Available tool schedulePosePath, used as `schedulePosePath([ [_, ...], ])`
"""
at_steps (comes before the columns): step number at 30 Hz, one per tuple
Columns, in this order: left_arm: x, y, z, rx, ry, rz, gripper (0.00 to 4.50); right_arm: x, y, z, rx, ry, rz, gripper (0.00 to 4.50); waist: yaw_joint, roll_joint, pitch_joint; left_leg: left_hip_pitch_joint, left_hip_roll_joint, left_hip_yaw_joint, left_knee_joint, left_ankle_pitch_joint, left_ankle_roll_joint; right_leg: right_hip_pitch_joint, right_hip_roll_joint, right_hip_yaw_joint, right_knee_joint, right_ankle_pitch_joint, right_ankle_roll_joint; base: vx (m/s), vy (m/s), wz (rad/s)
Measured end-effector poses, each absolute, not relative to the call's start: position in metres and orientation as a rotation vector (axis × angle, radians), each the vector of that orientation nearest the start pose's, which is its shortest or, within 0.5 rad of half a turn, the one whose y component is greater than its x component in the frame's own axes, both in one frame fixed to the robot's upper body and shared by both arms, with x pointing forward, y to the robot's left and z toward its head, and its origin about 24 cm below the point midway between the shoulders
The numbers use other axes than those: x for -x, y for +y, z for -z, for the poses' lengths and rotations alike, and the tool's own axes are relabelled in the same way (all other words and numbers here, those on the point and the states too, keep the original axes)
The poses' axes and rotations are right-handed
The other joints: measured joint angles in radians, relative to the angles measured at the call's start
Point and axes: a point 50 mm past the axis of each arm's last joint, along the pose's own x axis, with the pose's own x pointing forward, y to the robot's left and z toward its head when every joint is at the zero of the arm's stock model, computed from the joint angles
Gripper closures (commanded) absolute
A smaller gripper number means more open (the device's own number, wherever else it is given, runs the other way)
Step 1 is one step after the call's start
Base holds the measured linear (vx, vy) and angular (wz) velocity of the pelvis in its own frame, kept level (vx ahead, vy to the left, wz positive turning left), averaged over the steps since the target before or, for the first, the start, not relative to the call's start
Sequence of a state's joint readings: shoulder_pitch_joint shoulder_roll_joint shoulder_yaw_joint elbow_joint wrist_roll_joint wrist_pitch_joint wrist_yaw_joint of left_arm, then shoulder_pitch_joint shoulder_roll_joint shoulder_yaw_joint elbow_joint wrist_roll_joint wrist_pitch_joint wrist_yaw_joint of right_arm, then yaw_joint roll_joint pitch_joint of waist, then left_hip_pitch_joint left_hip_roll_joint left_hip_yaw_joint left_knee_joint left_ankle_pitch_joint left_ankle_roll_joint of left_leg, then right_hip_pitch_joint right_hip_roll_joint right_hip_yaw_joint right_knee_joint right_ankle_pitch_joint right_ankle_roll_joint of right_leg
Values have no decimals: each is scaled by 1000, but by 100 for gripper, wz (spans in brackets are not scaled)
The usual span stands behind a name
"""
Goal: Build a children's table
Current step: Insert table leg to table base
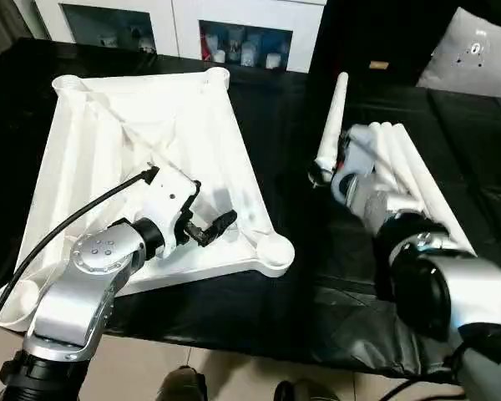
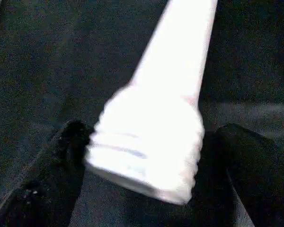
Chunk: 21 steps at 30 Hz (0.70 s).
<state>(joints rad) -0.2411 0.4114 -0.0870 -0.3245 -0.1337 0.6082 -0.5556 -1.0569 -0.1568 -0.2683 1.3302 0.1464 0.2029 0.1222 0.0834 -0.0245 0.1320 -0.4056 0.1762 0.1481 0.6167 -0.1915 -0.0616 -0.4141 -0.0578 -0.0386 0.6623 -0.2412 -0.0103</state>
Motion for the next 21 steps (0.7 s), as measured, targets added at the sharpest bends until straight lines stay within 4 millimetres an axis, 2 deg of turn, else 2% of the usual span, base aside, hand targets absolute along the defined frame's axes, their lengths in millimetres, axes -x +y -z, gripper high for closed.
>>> schedulePosePath([
  [13, -270, 147, -120, -276, 155, 709, 0, -399, -147, -74, -189, 437, -111, 132, -4, 0, 1, 0, 0, 4, -6, 2, 3, -3, 0, 2, -1, -1, -1, 0, 0, 0],
  [21, -270, 146, -121, -281, 157, 727, 0, -399, -148, -74, -188, 429, -112, 139, -6, 0, 0, 0, 0, 5, -6, 2, 3, -3, 0, 2, -1, -1, -1, 0, 0, 0],
])
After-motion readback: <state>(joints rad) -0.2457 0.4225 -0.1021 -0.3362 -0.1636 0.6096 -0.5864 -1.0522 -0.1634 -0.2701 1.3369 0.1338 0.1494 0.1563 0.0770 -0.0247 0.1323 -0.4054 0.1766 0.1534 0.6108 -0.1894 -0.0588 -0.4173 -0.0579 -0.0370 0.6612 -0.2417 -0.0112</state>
